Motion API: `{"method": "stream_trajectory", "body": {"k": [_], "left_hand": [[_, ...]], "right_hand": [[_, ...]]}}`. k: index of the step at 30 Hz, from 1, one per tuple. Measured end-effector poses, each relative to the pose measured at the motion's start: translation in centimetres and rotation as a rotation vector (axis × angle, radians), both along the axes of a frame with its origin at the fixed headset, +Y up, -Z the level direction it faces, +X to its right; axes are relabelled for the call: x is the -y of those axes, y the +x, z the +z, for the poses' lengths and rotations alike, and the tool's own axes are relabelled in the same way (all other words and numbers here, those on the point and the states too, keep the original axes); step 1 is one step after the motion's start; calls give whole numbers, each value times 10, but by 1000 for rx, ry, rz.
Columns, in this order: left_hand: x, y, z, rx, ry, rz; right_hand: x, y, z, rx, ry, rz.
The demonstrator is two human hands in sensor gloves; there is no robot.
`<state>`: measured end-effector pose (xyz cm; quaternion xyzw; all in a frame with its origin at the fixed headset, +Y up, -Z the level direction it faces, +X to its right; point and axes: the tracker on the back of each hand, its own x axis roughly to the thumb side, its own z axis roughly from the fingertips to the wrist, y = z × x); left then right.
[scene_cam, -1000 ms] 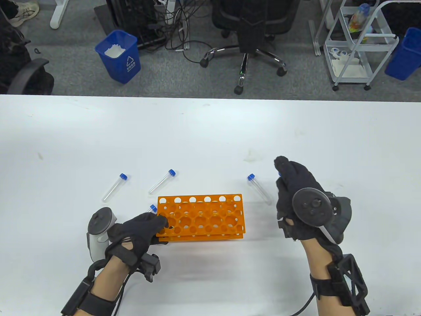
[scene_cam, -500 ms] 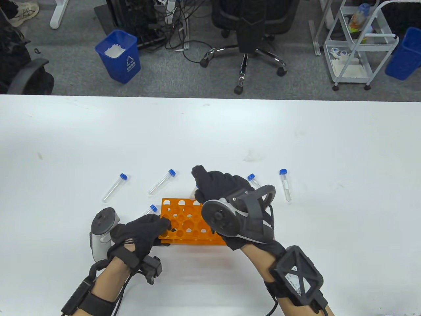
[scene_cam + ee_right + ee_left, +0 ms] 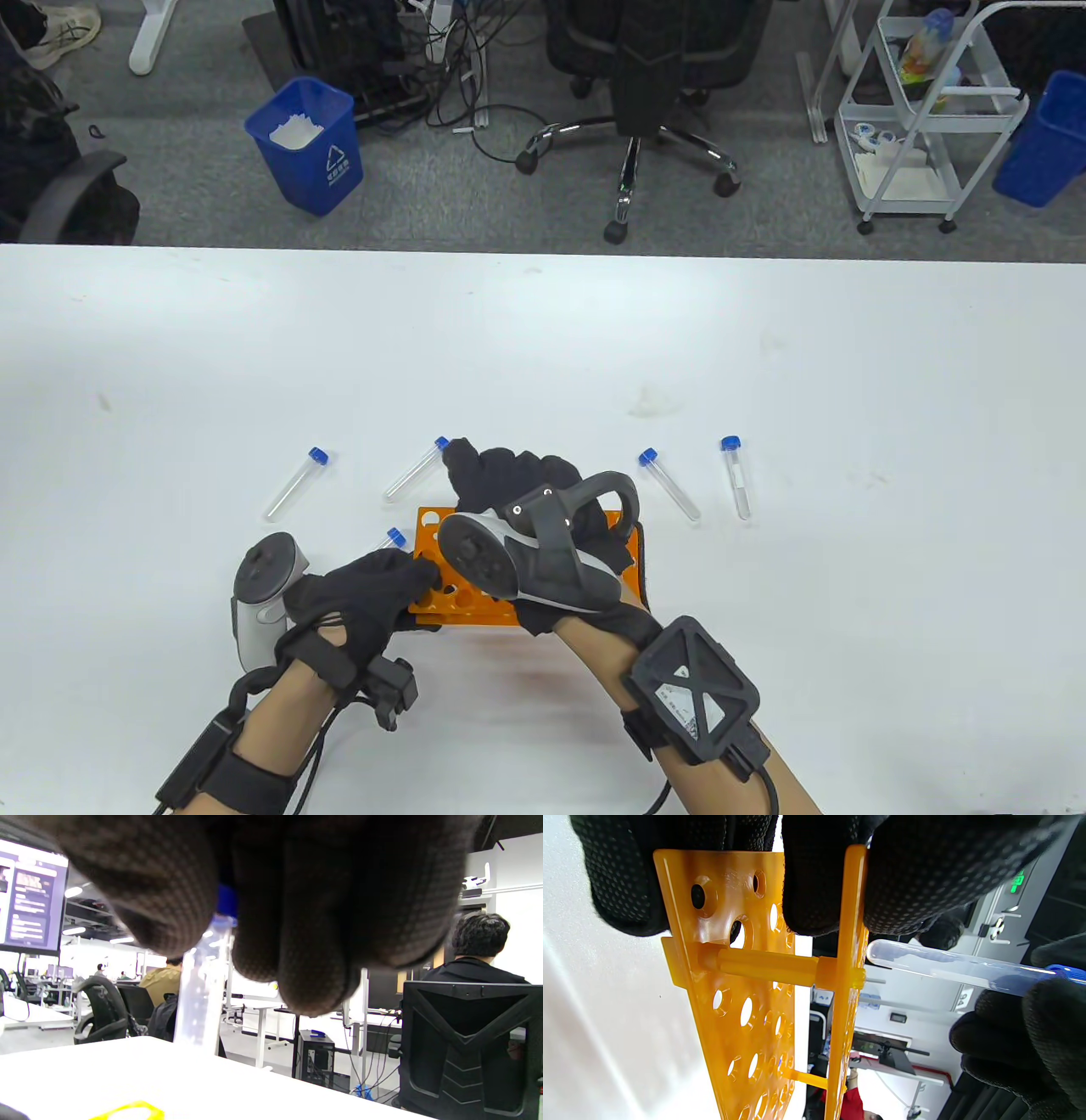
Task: Hold test tube rack and insert test tubes into grid holes one by one
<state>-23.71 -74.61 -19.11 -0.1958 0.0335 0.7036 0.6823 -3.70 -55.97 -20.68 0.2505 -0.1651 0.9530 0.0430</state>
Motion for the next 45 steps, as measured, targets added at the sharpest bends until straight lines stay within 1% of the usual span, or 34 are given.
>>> {"method": "stream_trajectory", "body": {"k": [10,19,45], "left_hand": [[0,1,-3,6,6,-8],[-1,0,-4,3,10,-6],[-1,-4,-4,-17,3,3]], "right_hand": [[19,-13,-7,2,-37,88],[31,-19,-7,0,-41,142],[34,-18,-2,24,-64,139]]}}
